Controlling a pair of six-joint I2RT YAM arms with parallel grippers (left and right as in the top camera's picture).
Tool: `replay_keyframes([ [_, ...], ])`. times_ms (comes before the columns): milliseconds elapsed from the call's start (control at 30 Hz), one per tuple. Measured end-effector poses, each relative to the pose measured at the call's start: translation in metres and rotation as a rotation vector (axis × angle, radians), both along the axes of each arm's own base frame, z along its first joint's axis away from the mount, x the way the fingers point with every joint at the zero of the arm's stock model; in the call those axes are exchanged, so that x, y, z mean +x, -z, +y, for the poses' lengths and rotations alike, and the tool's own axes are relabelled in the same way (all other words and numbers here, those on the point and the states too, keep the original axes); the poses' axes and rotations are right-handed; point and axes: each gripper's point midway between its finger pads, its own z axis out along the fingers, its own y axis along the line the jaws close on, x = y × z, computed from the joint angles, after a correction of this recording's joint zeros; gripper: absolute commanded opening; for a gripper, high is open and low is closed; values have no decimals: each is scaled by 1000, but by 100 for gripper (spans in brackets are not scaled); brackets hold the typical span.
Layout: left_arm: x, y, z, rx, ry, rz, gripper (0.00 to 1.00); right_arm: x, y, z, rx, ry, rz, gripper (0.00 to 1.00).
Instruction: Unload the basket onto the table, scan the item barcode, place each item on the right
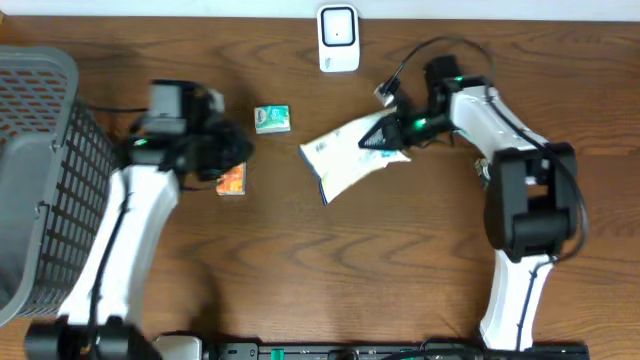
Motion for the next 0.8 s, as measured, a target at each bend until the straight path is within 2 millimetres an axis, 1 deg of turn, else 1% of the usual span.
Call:
replay_keyframes([
  [33,-2,-12,24,46,-63,-33,23,3,-13,-1,21,5,-31,1],
  [67,-3,-15,33,69,-89,-40,31,7,-39,-5,61,15,-87,1],
  [100,-4,-15,41,94,-114,-38,35,8,-51,-7,80,20,-114,1],
  [133,-6,-14,49,120,-136,-33,38,11,-71,-12,110,28,-160,1],
  [167,-6,-13,55,145,-151,-33,57,11,-89,-16,135,35,-201,1],
  [200,-6,-12,62,172,-166,-31,70,11,-106,-21,152,42,-239,1],
  [233,-6,-10,67,197,-176,-29,87,10,-125,-26,170,49,-283,1],
  [267,-7,-8,72,220,-187,-22,89,9,-138,-30,181,53,-313,1],
  [300,-9,-7,75,239,-193,-15,98,7,-149,-33,189,56,-342,1],
  [333,-9,-6,77,251,-202,-10,98,3,-167,-38,198,60,-386,1],
  [400,-11,-4,83,283,-216,1,98,-4,-191,-42,210,63,-446,1],
  [500,-12,-3,86,297,-224,3,98,-12,-217,-45,220,60,-524,1],
  [567,-12,-3,87,301,-226,3,98,-14,-230,-45,226,58,-571,1],
  [600,-12,-3,87,304,-228,4,98,-14,-236,-45,227,62,-587,1],
  [667,-12,-3,88,308,-229,3,98,-4,-241,-43,203,91,-620,1],
  [733,-12,-3,89,311,-231,3,98,6,-239,-37,158,125,-641,1],
  [800,-12,-3,89,311,-231,3,98,19,-239,-27,94,161,-690,1],
])
